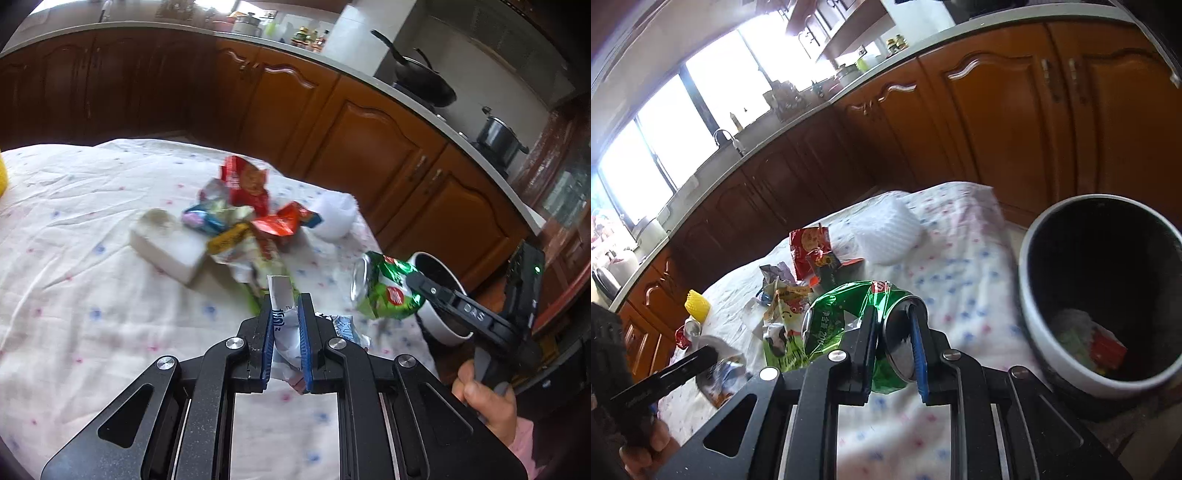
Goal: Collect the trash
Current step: 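Carry the wrapper and can over the bin and open both grippers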
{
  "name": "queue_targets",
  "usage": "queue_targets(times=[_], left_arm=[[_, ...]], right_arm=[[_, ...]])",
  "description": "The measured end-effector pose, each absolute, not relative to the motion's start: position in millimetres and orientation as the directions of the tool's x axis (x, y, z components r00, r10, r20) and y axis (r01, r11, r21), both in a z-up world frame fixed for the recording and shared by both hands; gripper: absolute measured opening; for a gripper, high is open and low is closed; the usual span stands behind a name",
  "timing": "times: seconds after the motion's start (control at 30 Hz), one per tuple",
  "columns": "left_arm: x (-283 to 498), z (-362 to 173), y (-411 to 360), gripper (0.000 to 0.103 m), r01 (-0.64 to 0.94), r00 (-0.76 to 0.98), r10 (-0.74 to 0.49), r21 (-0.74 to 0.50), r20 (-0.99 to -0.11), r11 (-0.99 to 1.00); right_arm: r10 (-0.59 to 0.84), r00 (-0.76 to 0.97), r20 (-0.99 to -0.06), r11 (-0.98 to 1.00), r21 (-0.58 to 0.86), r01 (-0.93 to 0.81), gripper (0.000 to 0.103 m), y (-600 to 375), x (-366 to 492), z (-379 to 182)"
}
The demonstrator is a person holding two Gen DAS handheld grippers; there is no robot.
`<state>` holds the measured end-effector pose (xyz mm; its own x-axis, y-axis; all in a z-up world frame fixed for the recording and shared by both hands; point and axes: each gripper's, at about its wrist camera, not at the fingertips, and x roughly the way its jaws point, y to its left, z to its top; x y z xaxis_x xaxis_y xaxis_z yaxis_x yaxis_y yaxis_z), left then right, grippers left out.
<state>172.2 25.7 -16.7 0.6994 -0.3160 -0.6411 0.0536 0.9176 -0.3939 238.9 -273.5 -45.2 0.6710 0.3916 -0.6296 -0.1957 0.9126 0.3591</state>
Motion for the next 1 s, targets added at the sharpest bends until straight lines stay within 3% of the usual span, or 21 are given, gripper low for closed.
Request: queue_targets(times=[1.0], left_arm=[[210.3, 7.4, -126.1, 0.011, 0.29, 0.654, -0.451, -0.35, -0.607, 0.891]], right_arm=[[0.203, 0.792, -0.576, 0.936, 0.352, 0.016, 0.016, -415.5, 198.7, -20.3]])
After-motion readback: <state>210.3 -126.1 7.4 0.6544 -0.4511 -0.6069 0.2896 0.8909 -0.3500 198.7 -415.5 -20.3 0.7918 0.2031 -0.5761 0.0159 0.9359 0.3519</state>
